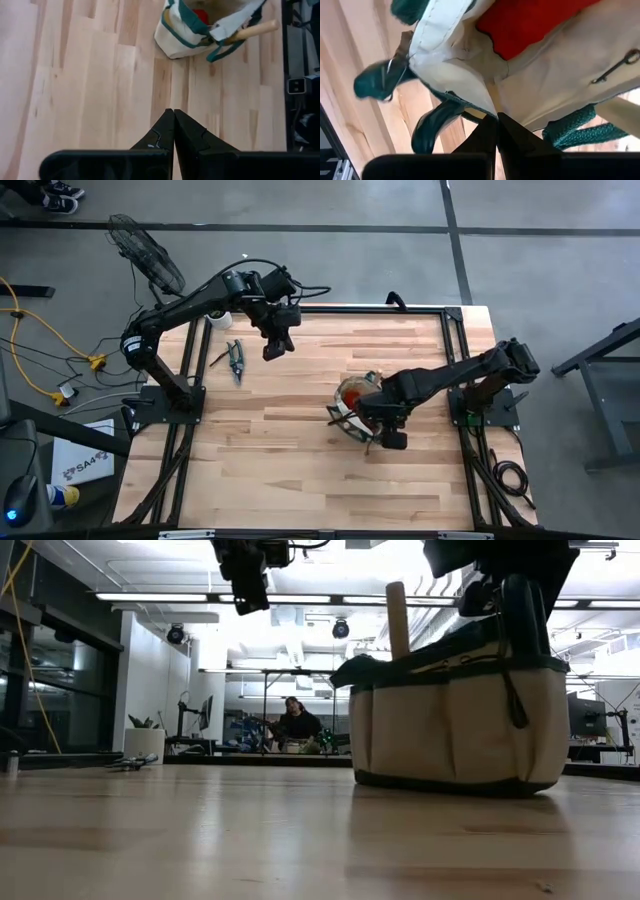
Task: Pick & Place Garden tools in Gardening bag
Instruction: Adjust the gardening bag
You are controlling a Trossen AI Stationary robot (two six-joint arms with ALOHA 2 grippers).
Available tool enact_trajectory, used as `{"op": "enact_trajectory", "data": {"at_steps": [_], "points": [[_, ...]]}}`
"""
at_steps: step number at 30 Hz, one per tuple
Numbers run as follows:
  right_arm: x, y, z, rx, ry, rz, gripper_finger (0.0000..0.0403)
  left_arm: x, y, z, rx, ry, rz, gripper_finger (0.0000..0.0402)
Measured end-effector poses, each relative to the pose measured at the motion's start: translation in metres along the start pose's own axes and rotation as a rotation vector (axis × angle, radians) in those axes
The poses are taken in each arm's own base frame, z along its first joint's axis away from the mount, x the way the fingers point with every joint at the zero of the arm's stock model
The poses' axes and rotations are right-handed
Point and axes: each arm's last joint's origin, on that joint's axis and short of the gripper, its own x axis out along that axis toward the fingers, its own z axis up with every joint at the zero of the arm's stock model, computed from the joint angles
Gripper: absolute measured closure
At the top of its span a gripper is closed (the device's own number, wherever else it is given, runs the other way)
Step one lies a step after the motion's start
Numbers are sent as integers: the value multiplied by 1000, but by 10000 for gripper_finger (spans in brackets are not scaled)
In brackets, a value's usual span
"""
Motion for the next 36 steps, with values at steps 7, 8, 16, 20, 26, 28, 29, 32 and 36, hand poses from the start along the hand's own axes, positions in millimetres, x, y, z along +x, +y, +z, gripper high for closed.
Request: {"op": "enact_trajectory", "data": {"at_steps": [7,8,16,20,26,28,29,32,36], "points": [[0,-3,-6,64,63,-19,399,0,-1,-3,10,24,-8,401],[0,-3,-7,76,73,-23,399,0,-1,-3,12,24,-7,402],[-1,-5,-8,149,84,-44,399,0,-2,-2,51,14,-41,401],[-1,-8,-7,139,85,-46,399,0,-2,-2,80,11,-49,401],[-1,-9,-7,19,87,-46,399,0,-2,-2,126,8,-67,401],[-1,-9,-7,-45,88,-48,399,0,-2,-2,142,7,-67,401],[-1,-10,-7,-82,87,-53,399,0,-2,-2,147,7,-67,402],[-1,-14,-6,-188,90,-71,399,0,-2,-2,150,7,-67,401],[-2,-24,-6,-299,122,-117,399,0,-2,-2,150,7,-67,401]]}}
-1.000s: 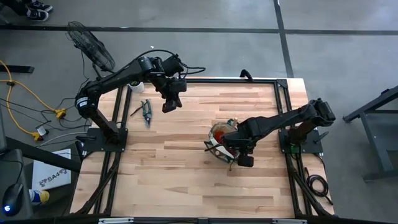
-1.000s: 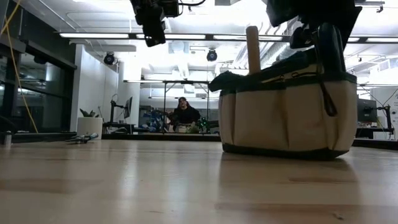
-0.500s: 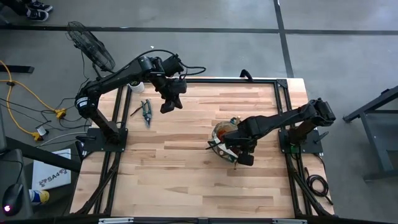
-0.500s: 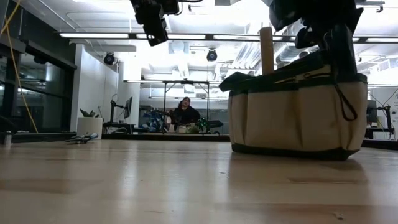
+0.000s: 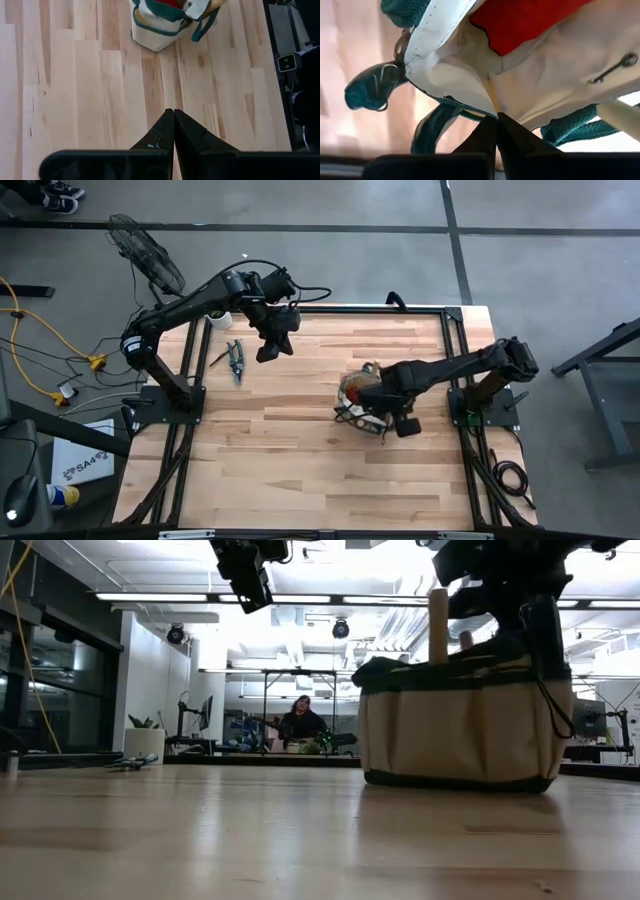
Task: Pick & Place Garden tools in Gardening bag
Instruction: Adjust the gardening bag
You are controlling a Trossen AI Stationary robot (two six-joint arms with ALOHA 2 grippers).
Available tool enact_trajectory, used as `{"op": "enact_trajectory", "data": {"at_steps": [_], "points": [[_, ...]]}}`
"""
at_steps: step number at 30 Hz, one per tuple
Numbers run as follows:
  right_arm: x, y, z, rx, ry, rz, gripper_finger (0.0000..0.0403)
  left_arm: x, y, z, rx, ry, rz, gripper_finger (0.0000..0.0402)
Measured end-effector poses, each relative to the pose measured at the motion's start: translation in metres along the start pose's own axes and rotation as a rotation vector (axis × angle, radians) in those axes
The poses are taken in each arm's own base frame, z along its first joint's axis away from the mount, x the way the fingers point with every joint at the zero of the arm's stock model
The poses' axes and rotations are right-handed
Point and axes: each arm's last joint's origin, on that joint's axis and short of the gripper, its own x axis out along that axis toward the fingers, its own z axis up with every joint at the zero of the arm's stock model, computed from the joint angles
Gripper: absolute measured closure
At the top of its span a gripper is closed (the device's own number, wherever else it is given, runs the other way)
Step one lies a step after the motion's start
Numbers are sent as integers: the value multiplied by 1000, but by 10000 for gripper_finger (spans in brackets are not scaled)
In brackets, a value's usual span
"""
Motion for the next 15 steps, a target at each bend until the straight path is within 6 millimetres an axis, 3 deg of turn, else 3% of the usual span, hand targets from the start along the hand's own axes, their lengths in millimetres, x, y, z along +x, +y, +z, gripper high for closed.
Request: {"op": "enact_trajectory", "data": {"at_steps": [8,15], "points": [[0,-20,-4,-308,60,-121,399,0,0,0,0,-5,-12,401],[1,-44,-6,-465,126,-250,399,0,-1,0,-3,-8,-18,401]]}}
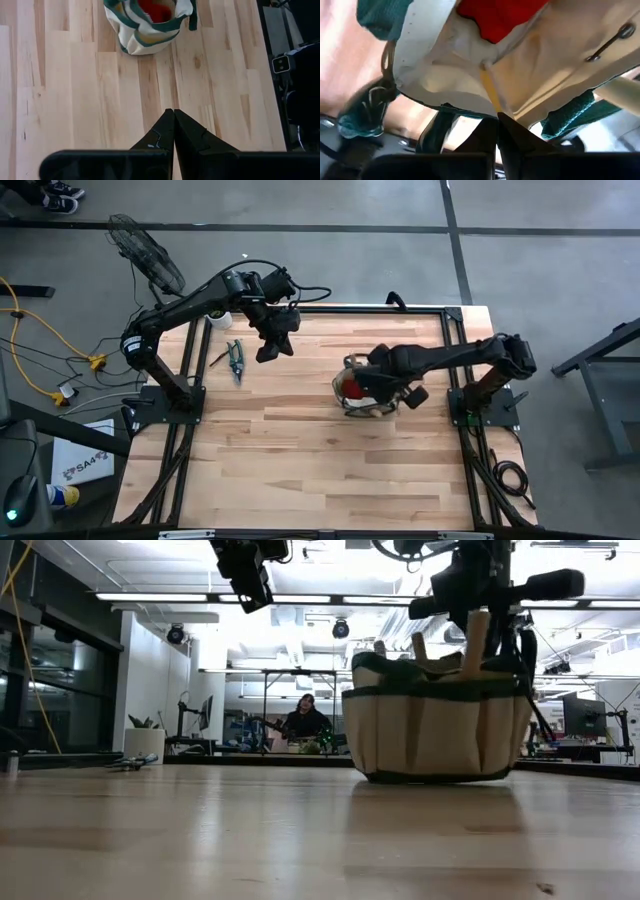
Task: Pick & Place Garden tools in Gardening bag
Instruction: Adjust the gardening bag
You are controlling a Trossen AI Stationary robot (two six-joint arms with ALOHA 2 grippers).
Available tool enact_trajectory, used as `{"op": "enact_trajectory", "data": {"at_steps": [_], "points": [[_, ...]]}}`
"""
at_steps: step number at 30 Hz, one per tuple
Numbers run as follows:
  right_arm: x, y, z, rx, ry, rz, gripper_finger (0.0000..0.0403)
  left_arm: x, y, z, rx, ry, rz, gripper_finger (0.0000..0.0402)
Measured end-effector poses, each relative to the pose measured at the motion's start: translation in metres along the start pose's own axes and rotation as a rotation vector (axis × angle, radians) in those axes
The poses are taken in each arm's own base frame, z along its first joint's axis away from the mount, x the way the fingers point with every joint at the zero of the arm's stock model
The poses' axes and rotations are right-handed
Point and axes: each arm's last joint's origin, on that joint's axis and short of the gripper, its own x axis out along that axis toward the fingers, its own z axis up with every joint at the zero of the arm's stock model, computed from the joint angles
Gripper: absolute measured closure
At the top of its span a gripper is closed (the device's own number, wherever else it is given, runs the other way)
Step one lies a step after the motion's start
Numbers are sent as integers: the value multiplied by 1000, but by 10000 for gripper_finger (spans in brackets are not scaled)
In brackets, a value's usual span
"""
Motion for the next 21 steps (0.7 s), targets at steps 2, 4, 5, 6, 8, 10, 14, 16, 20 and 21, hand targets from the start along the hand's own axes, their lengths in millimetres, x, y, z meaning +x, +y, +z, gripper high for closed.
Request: {"op": "enact_trajectory", "data": {"at_steps": [2,4,5,6,8,10,14,16,20,21], "points": [[2,-4,-3,-24,5,-1,399,0,0,0,0,0,0,402],[3,-8,-4,-20,-1,-6,399,0,0,0,0,0,0,402],[4,-10,-5,-10,-3,-8,399,0,0,0,0,0,0,402],[5,-12,-6,-2,-6,-9,399,0,0,0,0,0,1,402],[6,-15,-7,3,-13,-12,399,0,0,0,-7,0,2,402],[6,-17,-8,5,-18,-14,399,0,0,0,-8,0,2,401],[8,-21,-10,39,-27,-17,399,0,0,0,-8,1,3,402],[9,-23,-10,58,-36,-15,399,0,0,0,-7,1,4,401],[10,-26,-11,74,-60,7,398,0,0,0,-7,1,5,402],[10,-26,-11,76,-66,12,398,0,0,0,-7,1,5,402]]}}
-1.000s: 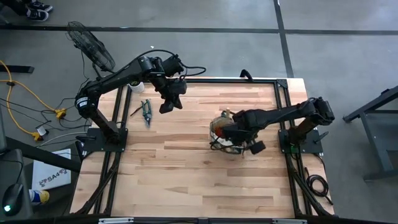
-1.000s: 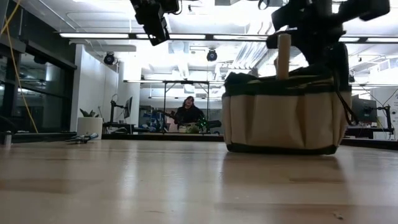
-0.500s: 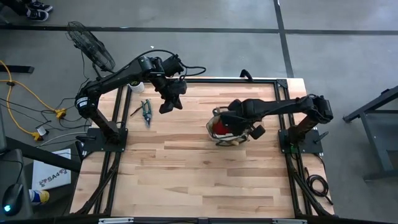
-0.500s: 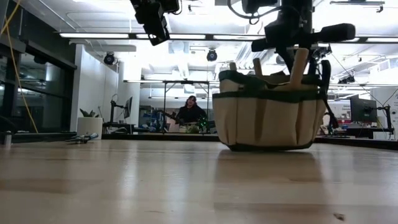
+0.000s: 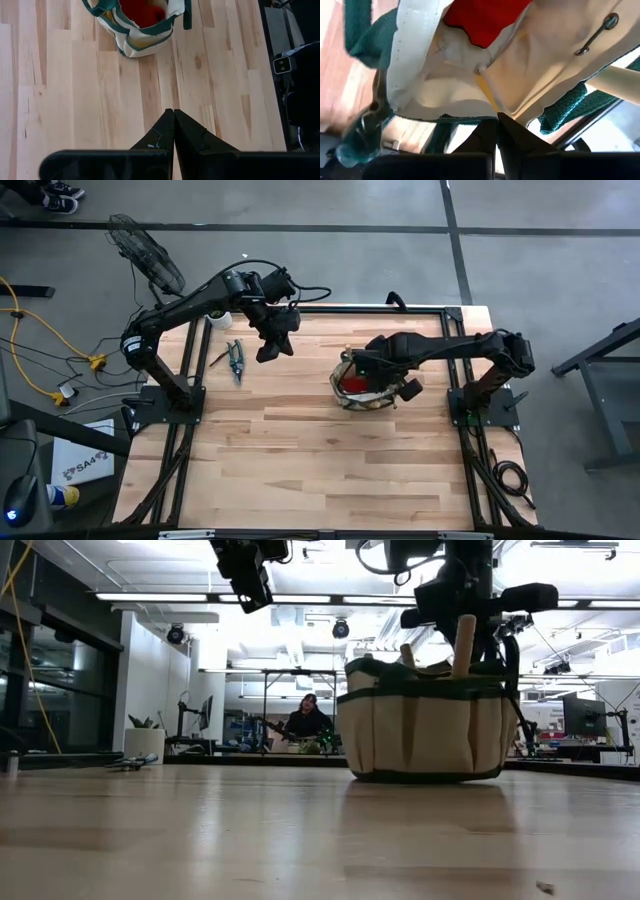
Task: Pick & Place Garden tools in Gardening bag
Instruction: Adjust the gardening bag
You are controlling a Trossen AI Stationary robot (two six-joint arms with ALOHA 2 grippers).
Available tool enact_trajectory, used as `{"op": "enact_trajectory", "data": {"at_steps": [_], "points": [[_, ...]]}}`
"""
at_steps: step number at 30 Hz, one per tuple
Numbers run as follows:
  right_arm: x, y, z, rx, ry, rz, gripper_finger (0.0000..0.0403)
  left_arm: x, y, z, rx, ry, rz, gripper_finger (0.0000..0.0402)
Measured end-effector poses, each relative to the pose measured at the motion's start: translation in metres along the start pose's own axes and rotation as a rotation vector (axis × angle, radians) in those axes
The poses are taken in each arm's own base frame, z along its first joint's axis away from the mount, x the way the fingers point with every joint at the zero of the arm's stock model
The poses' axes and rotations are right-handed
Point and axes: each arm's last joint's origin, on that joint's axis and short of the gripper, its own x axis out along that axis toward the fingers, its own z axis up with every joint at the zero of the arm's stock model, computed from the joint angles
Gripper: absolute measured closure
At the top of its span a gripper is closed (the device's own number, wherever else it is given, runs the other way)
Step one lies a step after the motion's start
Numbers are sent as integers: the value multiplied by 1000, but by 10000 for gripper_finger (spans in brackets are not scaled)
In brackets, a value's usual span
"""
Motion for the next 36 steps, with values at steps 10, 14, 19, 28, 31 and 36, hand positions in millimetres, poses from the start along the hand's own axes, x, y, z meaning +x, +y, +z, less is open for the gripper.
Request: {"op": "enact_trajectory", "data": {"at_steps": [10,14,19,28,31,36], "points": [[2,-4,-3,35,-36,46,329,0,0,0,0,1,2,402],[2,-5,-2,57,-26,10,266,0,0,0,5,0,2,402],[1,-6,-3,56,6,-29,212,0,0,0,7,0,2,402],[-9,-3,-11,64,-3,-80,202,0,0,0,7,0,2,402],[-16,0,-14,61,-1,-125,203,0,0,0,7,3,9,402],[-27,9,-16,43,-14,-189,202,0,1,0,7,8,22,402]]}}
